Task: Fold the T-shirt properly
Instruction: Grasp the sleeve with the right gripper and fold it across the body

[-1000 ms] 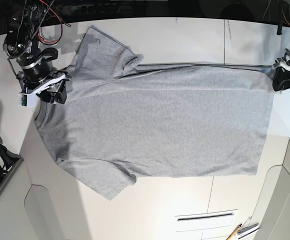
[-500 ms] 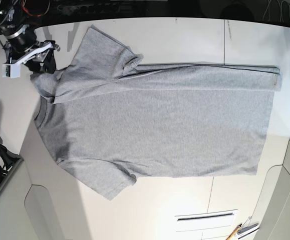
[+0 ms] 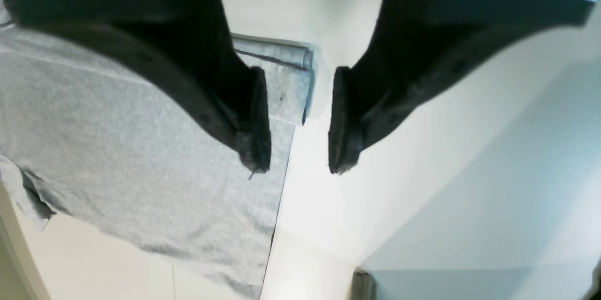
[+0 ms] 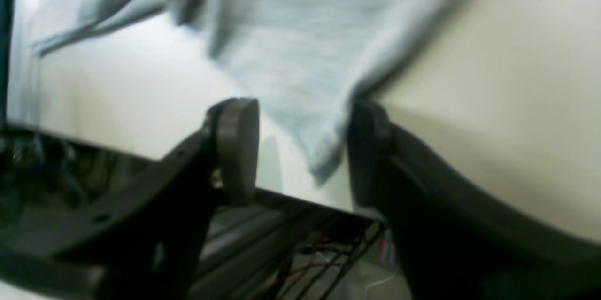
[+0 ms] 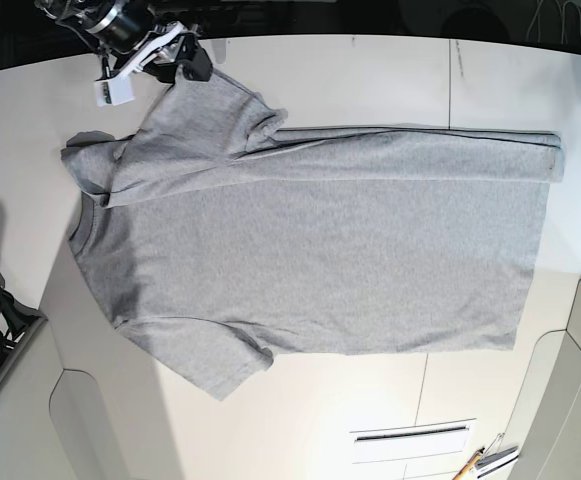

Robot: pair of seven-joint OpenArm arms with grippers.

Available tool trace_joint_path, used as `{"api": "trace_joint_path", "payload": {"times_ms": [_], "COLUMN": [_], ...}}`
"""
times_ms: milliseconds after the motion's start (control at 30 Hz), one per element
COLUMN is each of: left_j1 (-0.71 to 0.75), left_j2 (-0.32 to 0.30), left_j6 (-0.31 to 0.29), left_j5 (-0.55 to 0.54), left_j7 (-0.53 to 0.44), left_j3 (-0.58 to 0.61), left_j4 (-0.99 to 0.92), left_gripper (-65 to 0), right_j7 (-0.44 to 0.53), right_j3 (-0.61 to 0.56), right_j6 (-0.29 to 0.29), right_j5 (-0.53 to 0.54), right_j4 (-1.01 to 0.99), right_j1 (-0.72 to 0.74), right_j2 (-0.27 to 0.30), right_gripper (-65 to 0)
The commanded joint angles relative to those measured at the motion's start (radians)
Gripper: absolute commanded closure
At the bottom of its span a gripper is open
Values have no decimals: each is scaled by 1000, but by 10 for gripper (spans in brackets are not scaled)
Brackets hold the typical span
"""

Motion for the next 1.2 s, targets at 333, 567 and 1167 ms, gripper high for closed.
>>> {"api": "trace_joint_path", "payload": {"times_ms": [333,567,1167], "left_j1": [1,1,1], "left_j2": [-24,-23,-23], "left_j6": [-11,-11,-11], "left_j5": [-21,-20,-21], "left_j7": [-21,-21,-21], "left_j3": [-8,-8,-8], "left_j4": [18,18,18], "left_gripper": [-243,-243,-243], "right_j7": [37,37,74], "right_j3": [-12,-12,-78], "right_j6": [-58,20,31], "right_j5": [-64,-31,-186], "right_j4": [7,14,20], "right_j1": [-6,53,499], "right_j2": [5,5,5], "right_gripper": [-252,0,0]}}
